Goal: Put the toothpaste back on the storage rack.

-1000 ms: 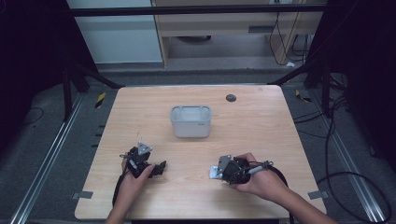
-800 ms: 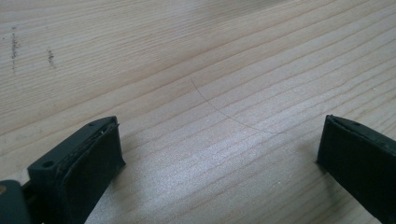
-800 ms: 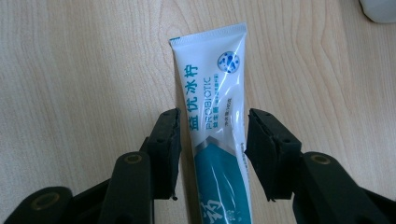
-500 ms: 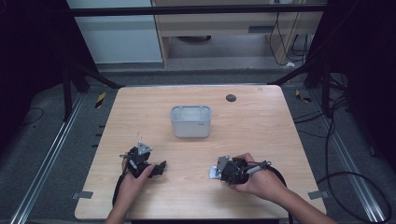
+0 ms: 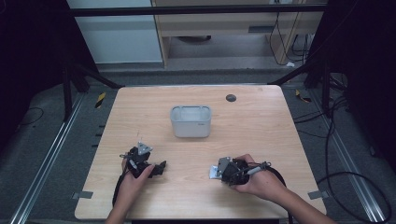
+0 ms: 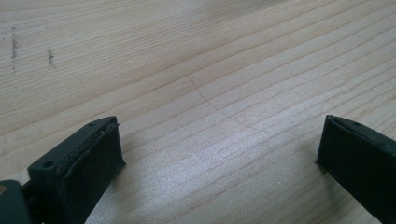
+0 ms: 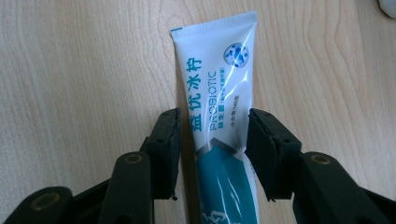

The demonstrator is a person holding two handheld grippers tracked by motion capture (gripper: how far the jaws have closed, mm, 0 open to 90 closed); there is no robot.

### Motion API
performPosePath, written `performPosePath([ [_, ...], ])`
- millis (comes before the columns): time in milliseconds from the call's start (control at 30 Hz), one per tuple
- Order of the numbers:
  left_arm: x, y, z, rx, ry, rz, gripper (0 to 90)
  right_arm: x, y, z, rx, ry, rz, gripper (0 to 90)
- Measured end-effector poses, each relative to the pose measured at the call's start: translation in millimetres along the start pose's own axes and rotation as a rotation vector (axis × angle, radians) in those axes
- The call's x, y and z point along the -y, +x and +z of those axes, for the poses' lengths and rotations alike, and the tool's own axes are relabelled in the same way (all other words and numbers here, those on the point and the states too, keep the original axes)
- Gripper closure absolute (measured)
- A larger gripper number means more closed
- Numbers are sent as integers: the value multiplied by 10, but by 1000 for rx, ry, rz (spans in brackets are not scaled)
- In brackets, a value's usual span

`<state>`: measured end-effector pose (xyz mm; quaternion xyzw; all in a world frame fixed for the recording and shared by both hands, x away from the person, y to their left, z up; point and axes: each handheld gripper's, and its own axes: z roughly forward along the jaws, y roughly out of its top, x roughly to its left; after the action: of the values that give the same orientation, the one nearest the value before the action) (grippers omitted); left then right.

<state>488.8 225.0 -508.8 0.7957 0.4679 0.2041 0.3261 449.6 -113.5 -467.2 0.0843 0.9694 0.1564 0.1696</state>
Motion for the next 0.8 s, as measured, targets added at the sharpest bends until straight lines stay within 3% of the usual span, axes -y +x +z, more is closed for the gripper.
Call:
performPosePath([
  [533, -1, -2, 1, 3, 0, 3, 0, 0, -61, 34, -10, 12, -14, 589],
  [800, -1, -2, 1, 3, 0, 3, 0, 18, -100, 56, -14, 17, -20, 657],
])
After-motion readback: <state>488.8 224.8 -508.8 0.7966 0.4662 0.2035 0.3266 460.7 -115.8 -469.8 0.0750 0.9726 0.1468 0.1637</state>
